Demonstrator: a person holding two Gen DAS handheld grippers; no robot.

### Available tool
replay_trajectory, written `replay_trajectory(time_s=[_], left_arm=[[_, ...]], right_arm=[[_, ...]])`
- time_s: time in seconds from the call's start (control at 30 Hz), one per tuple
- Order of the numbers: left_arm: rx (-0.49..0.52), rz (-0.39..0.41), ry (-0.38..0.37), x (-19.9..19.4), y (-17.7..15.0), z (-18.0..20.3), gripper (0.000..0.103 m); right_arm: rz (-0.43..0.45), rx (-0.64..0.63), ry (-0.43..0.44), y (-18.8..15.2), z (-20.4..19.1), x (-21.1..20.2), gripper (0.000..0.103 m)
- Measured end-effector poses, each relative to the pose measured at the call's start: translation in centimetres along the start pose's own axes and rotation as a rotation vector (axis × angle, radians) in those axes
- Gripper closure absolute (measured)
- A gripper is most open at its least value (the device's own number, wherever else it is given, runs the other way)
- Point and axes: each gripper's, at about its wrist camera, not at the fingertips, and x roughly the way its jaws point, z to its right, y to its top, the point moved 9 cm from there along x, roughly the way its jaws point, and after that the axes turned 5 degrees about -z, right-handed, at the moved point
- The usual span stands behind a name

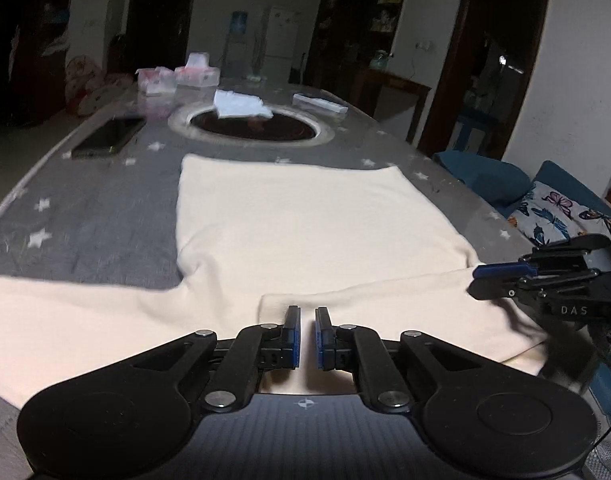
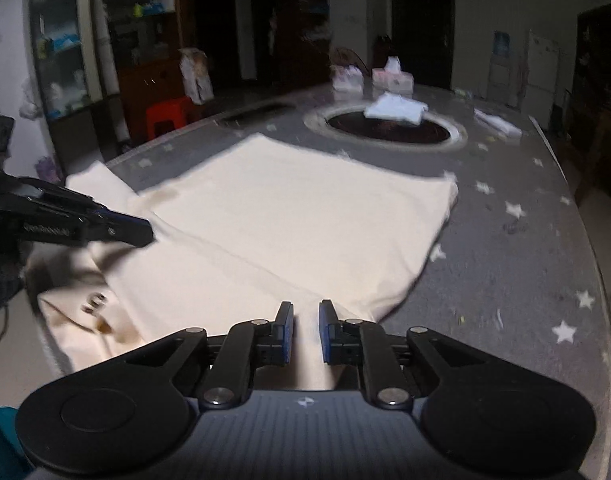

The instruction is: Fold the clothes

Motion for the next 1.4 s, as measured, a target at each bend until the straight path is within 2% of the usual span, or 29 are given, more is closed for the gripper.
replay_trajectory(time_s=[0.03, 0.13, 0.23, 0.4, 0.63, 0.67, 0.77, 0.97, 1.0, 1.03, 1.13, 1.27, 1.4], left_arm=[[-0.008, 0.001, 0.005, 0.0, -0.1, -0.3, 0.094], [-0.033, 0.005, 0.021, 0.0, -0.4, -1.1, 0.085], [-0.063, 0.009, 0.044, -0.2, -0.7, -2.1, 0.083], [-0.187, 0.060, 0.234, -2.9, -1.2, -8.0, 0.081], [-0.300, 0.103, 0.560, -5.9, -1.8, -16.7, 0.065], [-0.314, 0.104, 0.595, -6.1, -2.0, -17.7, 0.064], [-0.372, 0.102, 0.637, -6.2, -2.4, -20.2, 0.062], [-0.410, 0.111, 0.639, -6.0, -2.5, -21.9, 0.062], [-0.408, 0.116, 0.630, -5.9, -2.3, -21.9, 0.068], [-0.406, 0.120, 0.621, -5.7, -2.2, -21.9, 0.079], [-0.402, 0.141, 0.615, -5.8, -1.8, -21.6, 0.095], [-0.399, 0.197, 0.544, -6.7, -0.5, -19.6, 0.097], [-0.337, 0.251, 0.405, -7.7, 1.9, -15.0, 0.097]], right_arm=[[0.006, 0.000, 0.001, 0.1, -0.1, -0.2, 0.091], [0.024, -0.002, 0.002, 0.3, -0.3, -0.8, 0.087], [0.044, -0.013, 0.026, 0.4, -1.2, -1.3, 0.077], [0.023, -0.014, 0.023, 0.0, -1.7, -0.7, 0.070], [0.051, -0.031, 0.033, 0.9, -2.6, -1.6, 0.064], [0.054, -0.031, 0.034, 1.0, -2.7, -1.7, 0.061], [0.060, -0.035, 0.039, 1.1, -3.2, -1.9, 0.060], [0.062, -0.033, 0.037, 1.0, -3.4, -2.1, 0.059], [0.062, -0.029, 0.035, 0.9, -3.4, -2.1, 0.059], [0.063, -0.027, 0.034, 0.9, -3.4, -2.1, 0.059], [0.069, -0.017, 0.031, 0.8, -3.2, -2.4, 0.059], [0.082, 0.000, 0.030, 0.6, -3.1, -2.9, 0.059], [0.091, 0.015, 0.026, 0.3, -2.8, -3.3, 0.059]])
